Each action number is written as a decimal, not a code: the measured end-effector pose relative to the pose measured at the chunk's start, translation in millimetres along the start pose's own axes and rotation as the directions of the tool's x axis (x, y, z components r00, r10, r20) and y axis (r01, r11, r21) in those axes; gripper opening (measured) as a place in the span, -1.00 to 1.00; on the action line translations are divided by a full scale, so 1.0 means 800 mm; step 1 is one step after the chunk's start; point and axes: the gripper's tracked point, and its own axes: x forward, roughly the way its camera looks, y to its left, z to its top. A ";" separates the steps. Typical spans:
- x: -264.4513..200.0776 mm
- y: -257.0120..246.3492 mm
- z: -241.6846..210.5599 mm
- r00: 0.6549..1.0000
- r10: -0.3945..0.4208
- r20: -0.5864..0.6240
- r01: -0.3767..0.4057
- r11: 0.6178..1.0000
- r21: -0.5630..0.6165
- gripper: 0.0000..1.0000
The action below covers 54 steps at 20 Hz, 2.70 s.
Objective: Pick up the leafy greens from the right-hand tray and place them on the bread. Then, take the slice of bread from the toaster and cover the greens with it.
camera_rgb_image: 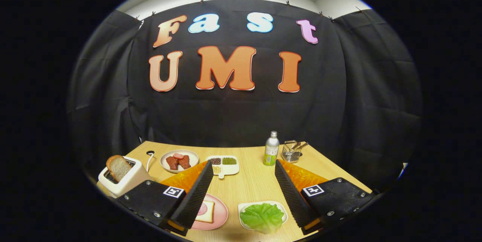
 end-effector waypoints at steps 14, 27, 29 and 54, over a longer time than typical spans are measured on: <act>0.051 -0.058 -0.217 0.926 -0.041 -0.376 0.031 0.999 -0.033 0.98; 0.049 -0.063 -0.286 0.854 -0.027 -0.519 0.012 0.999 -0.034 0.87; 0.047 -0.059 -0.291 0.843 -0.016 -0.538 -0.001 1.000 -0.031 0.76; 0.041 -0.061 -0.266 0.838 -0.028 -0.545 0.026 1.000 -0.011 -0.98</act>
